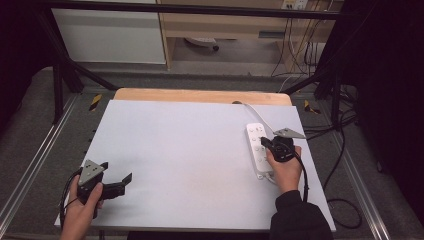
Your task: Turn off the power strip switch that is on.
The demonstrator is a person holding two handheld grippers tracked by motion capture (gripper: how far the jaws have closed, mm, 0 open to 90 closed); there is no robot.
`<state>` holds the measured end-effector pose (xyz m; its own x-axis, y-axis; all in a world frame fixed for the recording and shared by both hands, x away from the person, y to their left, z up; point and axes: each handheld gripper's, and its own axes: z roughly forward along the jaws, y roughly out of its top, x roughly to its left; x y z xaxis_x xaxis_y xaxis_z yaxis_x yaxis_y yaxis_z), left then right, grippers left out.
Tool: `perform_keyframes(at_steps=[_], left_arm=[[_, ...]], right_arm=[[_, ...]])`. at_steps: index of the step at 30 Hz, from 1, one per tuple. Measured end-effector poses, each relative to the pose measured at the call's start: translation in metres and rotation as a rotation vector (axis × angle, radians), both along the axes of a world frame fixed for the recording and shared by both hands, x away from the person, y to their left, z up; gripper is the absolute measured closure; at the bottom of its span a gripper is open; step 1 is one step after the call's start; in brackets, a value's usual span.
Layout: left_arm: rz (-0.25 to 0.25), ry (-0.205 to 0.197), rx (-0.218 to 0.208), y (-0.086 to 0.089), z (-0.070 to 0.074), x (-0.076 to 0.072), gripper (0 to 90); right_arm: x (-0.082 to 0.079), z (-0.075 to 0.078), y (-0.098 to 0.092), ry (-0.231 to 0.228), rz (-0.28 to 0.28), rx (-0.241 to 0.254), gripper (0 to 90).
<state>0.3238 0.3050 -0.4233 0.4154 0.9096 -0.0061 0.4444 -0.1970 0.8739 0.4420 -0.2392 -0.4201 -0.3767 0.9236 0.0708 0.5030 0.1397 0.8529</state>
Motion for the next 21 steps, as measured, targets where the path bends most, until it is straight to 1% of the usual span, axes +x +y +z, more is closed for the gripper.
perform_keyframes(at_steps=[2,5,7,8,11,12,15,18,21], left_arm=[[-0.001,-0.001,0.0,0.0,0.0,0.0,6.1],[0.0,-0.001,0.0,0.0,0.0,0.0,6.1],[-0.001,-0.001,-0.001,0.0,0.0,0.0,6.1],[-0.001,-0.001,-0.001,0.0,0.0,0.0,6.1],[-0.002,-0.001,-0.001,0.0,0.0,0.0,6.1],[-0.002,-0.002,-0.001,0.0,0.0,0.0,6.1],[-0.003,-0.002,0.0,0.0,0.0,0.0,6.1],[-0.004,-0.003,-0.001,0.0,0.0,0.0,6.1],[-0.004,-0.003,-0.004,0.0,0.0,0.0,6.1]], right_arm=[[-0.001,0.002,0.0,-0.004,0.002,0.007,83.3],[-0.002,0.005,0.0,-0.02,0.001,0.015,77.8],[-0.001,0.006,0.0,-0.03,0.002,0.02,71.0],[-0.001,0.006,0.001,-0.028,0.003,0.035,66.0],[-0.001,0.006,0.002,-0.042,0.0,0.046,54.0],[-0.001,0.006,0.002,-0.041,0.004,0.056,51.5],[0.0,0.007,0.003,-0.071,0.018,0.065,43.5],[0.0,0.009,0.004,-0.082,0.008,0.072,33.5],[0.0,0.013,0.005,-0.093,0.007,0.071,26.8]])
